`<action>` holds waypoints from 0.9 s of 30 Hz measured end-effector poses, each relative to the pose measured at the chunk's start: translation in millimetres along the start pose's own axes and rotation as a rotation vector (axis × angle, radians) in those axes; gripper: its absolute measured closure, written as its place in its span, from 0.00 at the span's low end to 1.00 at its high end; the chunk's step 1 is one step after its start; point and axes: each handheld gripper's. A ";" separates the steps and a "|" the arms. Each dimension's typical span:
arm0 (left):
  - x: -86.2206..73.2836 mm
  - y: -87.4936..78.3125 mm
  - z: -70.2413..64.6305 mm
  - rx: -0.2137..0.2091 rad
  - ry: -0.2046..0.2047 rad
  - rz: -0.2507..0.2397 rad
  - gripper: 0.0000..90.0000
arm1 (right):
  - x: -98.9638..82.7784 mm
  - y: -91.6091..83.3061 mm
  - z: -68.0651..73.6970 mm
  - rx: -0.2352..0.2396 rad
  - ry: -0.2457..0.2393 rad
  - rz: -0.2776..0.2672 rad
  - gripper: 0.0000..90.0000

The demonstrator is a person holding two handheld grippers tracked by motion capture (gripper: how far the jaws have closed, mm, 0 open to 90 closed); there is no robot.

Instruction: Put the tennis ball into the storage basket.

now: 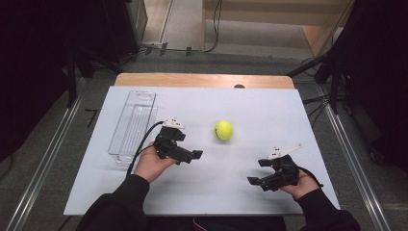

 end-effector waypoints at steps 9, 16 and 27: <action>14.6 2.6 0.8 -0.005 0.010 0.008 0.02 | -0.2 -0.5 -0.4 -0.001 -0.001 -0.002 0.16; 23.1 4.0 2.0 -0.016 0.021 0.025 0.02 | -0.2 -0.4 -0.3 -0.001 -0.001 -0.001 0.16; 35.7 5.6 1.6 -0.025 0.029 0.021 0.02 | -0.4 -0.6 -1.1 -0.001 0.007 -0.013 0.16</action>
Point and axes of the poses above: each handheld gripper's, and its own axes: y roughly forward along the jaws, x roughly out of its top, z roughly to its left, and after that the axes turned 10 degrees about z, right-handed
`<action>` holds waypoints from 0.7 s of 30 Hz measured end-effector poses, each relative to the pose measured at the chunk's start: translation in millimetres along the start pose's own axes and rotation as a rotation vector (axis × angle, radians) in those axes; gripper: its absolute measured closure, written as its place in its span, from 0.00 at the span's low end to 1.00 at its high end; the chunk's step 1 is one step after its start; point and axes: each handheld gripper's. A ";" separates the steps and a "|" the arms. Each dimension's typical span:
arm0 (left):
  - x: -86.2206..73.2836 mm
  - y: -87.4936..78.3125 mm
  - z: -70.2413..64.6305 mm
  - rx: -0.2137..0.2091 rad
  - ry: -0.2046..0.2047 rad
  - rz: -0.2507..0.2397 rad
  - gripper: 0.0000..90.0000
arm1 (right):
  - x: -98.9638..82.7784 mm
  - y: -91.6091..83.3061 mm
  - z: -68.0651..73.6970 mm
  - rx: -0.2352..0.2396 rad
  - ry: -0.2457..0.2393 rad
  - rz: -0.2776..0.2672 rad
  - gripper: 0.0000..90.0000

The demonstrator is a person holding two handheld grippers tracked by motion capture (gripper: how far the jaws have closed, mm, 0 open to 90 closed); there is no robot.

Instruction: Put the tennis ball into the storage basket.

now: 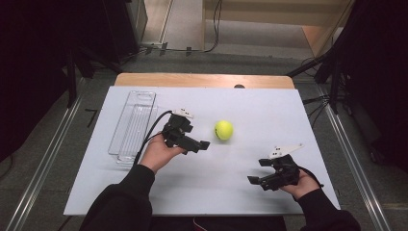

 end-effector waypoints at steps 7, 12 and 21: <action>9.2 1.8 1.0 0.003 0.011 0.004 0.02 | 0.1 -0.4 -0.1 -0.006 0.016 -0.010 0.16; 15.8 5.0 1.5 -0.006 0.011 -0.001 0.02 | -0.1 -1.1 -0.6 -0.010 0.024 -0.010 0.16; 27.2 7.9 5.7 -0.003 0.026 0.006 0.02 | -0.4 -1.1 -0.9 -0.012 0.020 -0.007 0.16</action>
Point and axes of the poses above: each handheld gripper's, and its own axes: y roughly forward along the jaws, x roughly out of its top, z roughly to its left, and after that the axes turned 10 degrees about z, right-handed
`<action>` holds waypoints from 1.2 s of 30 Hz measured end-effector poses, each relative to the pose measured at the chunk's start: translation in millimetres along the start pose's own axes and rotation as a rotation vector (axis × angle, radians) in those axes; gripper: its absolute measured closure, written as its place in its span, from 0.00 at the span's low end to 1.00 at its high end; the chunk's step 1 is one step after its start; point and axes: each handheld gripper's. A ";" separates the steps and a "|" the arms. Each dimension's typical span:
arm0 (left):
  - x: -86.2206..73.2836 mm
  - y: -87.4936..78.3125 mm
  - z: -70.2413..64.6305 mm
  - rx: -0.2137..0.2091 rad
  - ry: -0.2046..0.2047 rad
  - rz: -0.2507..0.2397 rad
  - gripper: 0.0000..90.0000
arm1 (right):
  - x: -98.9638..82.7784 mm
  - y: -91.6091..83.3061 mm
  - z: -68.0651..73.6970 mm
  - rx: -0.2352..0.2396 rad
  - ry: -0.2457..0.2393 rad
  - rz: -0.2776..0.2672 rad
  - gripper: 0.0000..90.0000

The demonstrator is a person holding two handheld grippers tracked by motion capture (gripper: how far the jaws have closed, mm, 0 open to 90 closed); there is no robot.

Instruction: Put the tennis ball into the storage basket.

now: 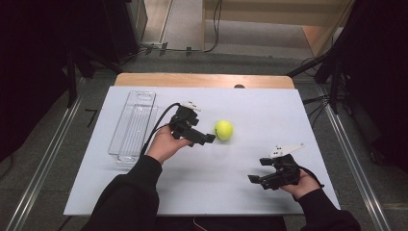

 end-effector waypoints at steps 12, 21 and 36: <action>18.4 11.3 1.6 -0.006 0.032 0.015 0.02 | 0.4 1.0 0.6 0.002 -0.007 0.005 0.16; 29.8 19.2 3.6 -0.009 0.039 0.014 0.03 | 0.0 0.6 0.1 0.009 -0.008 0.002 0.16; 44.2 25.8 5.2 -0.013 0.050 0.004 0.04 | -0.1 0.3 0.1 0.021 0.012 -0.021 0.16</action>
Point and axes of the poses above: each handheld gripper's, and its own axes: y roughly forward along the jaws, x roughly out of its top, z roughly to its left, and after that the axes turned 10 degrees about z, right-handed
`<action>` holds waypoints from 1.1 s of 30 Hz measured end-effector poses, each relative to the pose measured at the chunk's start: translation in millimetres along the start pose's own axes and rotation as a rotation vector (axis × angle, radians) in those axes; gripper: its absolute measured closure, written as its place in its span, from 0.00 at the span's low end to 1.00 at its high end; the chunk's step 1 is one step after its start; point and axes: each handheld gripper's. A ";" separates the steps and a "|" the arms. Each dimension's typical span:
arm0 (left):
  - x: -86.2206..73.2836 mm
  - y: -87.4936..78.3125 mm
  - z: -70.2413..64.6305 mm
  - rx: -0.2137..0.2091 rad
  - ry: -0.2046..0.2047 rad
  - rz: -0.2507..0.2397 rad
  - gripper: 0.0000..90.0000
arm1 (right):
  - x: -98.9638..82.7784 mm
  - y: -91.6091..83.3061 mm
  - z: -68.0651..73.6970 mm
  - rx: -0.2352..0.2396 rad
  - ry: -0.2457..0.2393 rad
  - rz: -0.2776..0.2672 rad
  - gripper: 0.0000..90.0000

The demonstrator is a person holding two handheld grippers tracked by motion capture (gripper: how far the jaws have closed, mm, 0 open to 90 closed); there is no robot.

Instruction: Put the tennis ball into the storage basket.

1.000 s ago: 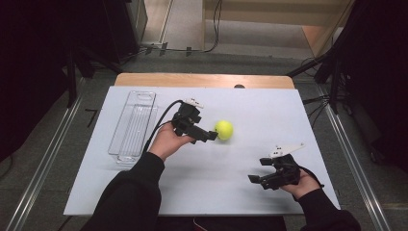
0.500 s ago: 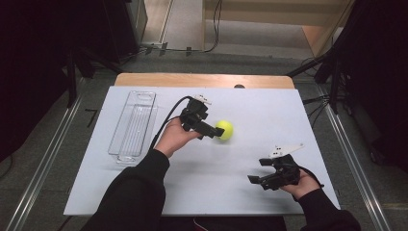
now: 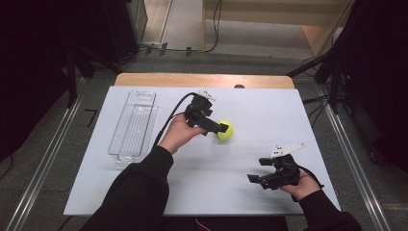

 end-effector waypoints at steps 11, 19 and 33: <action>7.2 9.4 3.8 -0.001 -0.001 -0.010 0.04 | -0.2 -2.9 -3.2 -0.017 0.042 -0.014 0.16; 12.0 12.2 7.3 0.016 -0.010 -0.021 0.04 | 0.4 -0.7 -2.2 -0.037 0.024 -0.008 0.16; 28.5 29.3 2.6 0.020 0.002 -0.003 0.06 | 0.1 -0.1 -1.8 -0.039 0.019 -0.005 0.16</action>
Point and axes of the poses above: each handheld gripper's, and its own axes: y roughly forward along the jaws, x roughly out of its top, z roughly to its left, and after that the axes turned 10 degrees about z, right-handed
